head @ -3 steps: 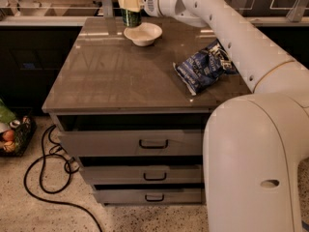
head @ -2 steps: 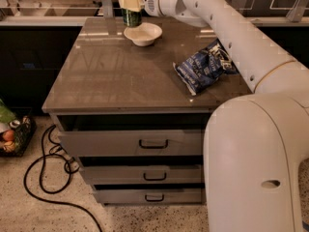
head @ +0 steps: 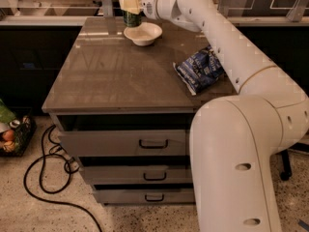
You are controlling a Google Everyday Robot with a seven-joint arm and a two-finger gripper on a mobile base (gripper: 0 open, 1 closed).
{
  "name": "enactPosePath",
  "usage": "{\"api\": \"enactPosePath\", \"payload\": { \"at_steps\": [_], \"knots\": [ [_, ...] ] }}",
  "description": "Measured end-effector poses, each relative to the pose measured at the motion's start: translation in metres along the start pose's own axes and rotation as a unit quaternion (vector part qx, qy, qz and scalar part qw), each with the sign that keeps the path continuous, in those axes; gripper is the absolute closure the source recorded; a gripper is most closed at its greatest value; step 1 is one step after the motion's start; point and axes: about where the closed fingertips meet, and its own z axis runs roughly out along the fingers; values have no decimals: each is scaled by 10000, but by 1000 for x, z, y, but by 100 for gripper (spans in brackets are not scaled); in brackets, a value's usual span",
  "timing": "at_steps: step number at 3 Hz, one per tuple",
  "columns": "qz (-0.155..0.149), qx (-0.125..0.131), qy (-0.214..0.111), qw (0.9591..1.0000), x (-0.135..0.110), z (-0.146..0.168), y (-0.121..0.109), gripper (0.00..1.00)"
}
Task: Place green can into paper bowl
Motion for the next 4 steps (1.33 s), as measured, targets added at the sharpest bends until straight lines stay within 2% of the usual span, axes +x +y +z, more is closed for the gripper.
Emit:
{"api": "enactPosePath", "payload": {
  "at_steps": [1, 3, 4],
  "knots": [
    [-30, 157, -25, 9999, 10, 9, -14, 100],
    [-48, 703, 101, 9975, 26, -2, -43, 100],
    [25, 840, 136, 9964, 37, -6, -47, 100]
  ]
}}
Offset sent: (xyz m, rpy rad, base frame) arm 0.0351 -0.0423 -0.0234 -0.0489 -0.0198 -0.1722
